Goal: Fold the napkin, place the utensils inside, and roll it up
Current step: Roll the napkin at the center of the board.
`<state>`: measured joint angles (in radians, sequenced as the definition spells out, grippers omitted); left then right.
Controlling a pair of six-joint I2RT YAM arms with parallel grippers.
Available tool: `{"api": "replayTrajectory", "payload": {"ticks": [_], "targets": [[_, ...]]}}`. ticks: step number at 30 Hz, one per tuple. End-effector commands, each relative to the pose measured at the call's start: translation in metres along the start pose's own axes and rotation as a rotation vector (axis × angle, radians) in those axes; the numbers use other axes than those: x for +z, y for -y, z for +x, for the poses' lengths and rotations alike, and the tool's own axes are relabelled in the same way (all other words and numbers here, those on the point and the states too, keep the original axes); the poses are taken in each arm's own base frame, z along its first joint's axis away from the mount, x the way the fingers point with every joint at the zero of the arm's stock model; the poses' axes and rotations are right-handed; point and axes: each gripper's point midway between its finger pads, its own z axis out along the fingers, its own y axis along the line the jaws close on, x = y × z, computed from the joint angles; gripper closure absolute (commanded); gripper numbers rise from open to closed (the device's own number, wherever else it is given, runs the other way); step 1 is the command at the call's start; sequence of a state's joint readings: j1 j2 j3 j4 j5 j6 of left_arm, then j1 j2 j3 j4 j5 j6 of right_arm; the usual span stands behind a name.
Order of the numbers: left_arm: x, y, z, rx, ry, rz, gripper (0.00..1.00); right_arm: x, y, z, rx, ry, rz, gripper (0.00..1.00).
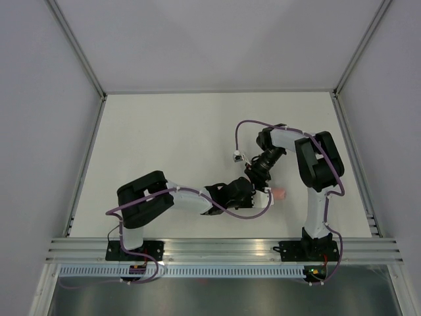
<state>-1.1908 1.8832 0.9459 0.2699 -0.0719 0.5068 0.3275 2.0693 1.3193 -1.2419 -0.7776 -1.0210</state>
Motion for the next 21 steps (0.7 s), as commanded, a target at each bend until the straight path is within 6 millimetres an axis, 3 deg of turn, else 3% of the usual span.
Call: {"api": "replayTrajectory", "payload": {"ticks": [1, 12, 15, 18, 21], "targets": [[-0.002, 0.072, 0.045, -0.071, -0.129, 0.289, 0.98, -0.018, 0.049, -0.026, -0.164, 0.058, 0.233, 0.35], [-0.006, 0.072, 0.040, -0.175, -0.116, 0.358, 0.98, -0.074, 0.052, -0.051, -0.083, 0.265, 0.423, 0.33], [-0.007, 0.071, 0.042, -0.223, -0.127, 0.382, 0.98, -0.102, 0.049, -0.061, -0.107, 0.364, 0.508, 0.33], [-0.009, 0.069, 0.045, -0.272, -0.153, 0.412, 0.98, -0.121, 0.049, -0.057, -0.088, 0.437, 0.578, 0.33], [-0.008, 0.065, 0.049, -0.330, -0.176, 0.445, 0.98, -0.155, 0.036, -0.061, -0.117, 0.553, 0.673, 0.33]]}}
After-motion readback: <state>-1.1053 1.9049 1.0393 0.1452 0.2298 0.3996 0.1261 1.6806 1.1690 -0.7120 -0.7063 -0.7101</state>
